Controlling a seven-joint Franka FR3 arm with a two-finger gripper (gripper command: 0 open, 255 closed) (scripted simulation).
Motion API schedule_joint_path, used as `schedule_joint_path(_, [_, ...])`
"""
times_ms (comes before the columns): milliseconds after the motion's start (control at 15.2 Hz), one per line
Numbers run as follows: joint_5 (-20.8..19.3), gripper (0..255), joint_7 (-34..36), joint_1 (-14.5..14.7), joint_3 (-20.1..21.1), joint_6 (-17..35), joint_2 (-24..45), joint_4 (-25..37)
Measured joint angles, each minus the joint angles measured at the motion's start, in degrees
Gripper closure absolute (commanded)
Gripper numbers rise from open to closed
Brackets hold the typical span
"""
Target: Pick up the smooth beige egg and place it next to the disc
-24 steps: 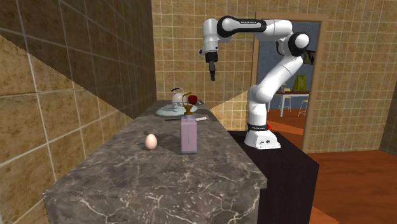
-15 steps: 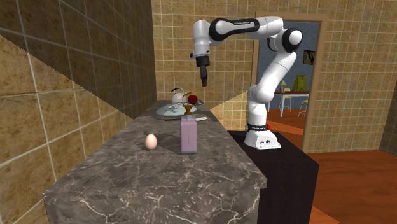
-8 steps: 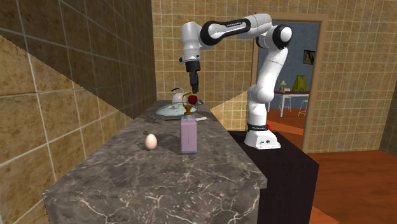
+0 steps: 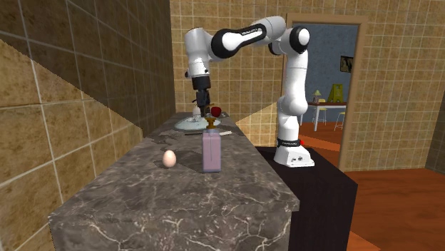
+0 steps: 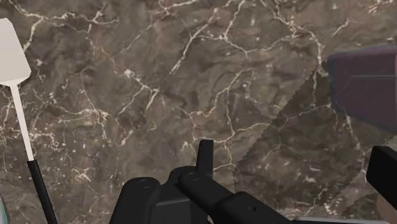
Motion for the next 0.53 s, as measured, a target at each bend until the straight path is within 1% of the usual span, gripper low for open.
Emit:
schedule_joint_path(264, [-4.3, 0, 5.3, 2.0, 2.0, 0.6, 9.6, 7.6])
schedule_joint_path(528, [-9.3, 0, 10.4, 5.4, 2.7, -0.1, 20.1, 17.1])
